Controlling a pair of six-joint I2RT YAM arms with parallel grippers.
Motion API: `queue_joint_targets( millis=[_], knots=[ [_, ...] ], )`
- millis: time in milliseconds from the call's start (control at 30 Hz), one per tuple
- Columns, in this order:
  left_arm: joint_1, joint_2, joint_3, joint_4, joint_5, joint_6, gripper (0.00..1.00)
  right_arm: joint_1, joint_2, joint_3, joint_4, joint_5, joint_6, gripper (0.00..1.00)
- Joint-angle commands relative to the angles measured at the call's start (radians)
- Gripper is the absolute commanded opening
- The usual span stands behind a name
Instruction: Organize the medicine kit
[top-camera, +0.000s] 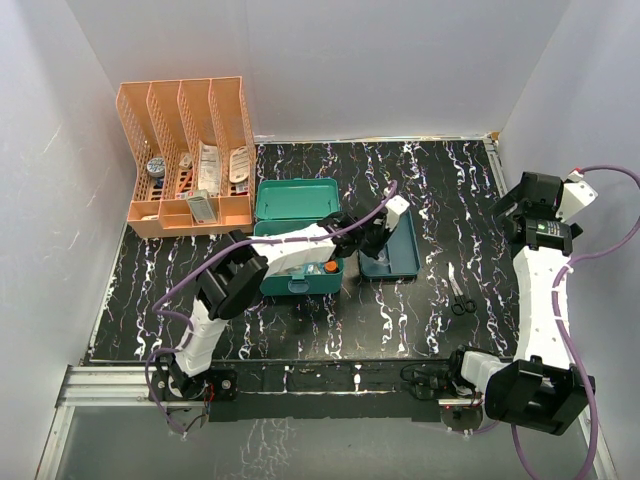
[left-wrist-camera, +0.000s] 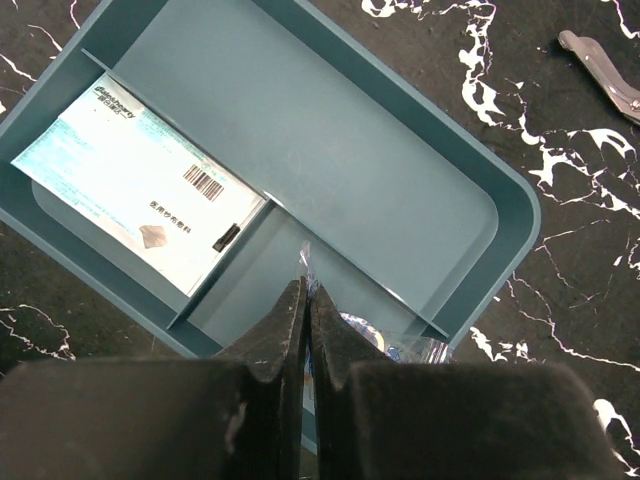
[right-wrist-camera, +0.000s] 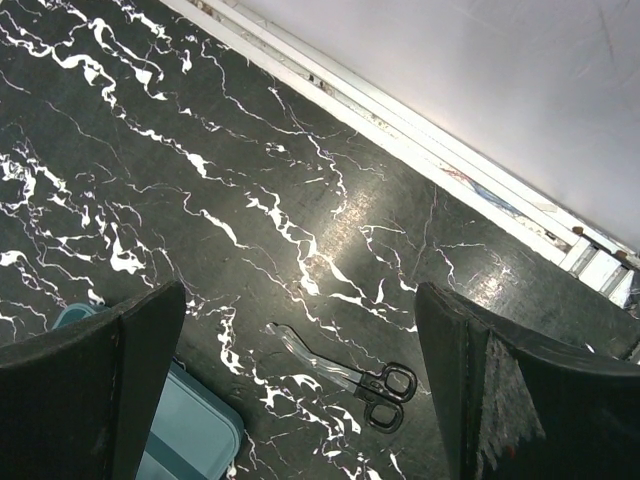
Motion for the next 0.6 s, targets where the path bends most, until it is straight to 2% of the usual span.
queue_joint_targets(
  millis=[0,233,333,367,467,567],
  knots=[
    [-0.004,0.003,0.019,0.002,-0.025,-0.031,0.00,-0.003,-0.018,-0.007,0.049,-0.002,-0.011,0.99],
    [-0.004,0.040,0.039,-0.031,-0.049,-0.030,0.02,-0.003,-0.010,-0.013,0.046,-0.014,-0.028,0.98],
    [-0.004,0.052,0.058,-0.055,-0.053,-0.019,0.27,-0.004,0.011,-0.009,0.033,-0.033,-0.045,0.98],
    [-0.004,0.053,0.056,-0.054,-0.051,-0.015,0.32,-0.004,0.019,-0.007,0.030,-0.047,-0.057,0.98],
    [-0.004,0.048,0.052,-0.053,-0.047,-0.011,0.46,-0.004,0.045,0.007,0.013,-0.097,-0.113,0.98],
    [-0.005,0.045,0.059,-0.064,-0.040,-0.010,0.51,-0.003,0.062,0.028,-0.014,-0.155,-0.193,0.98]
  ],
)
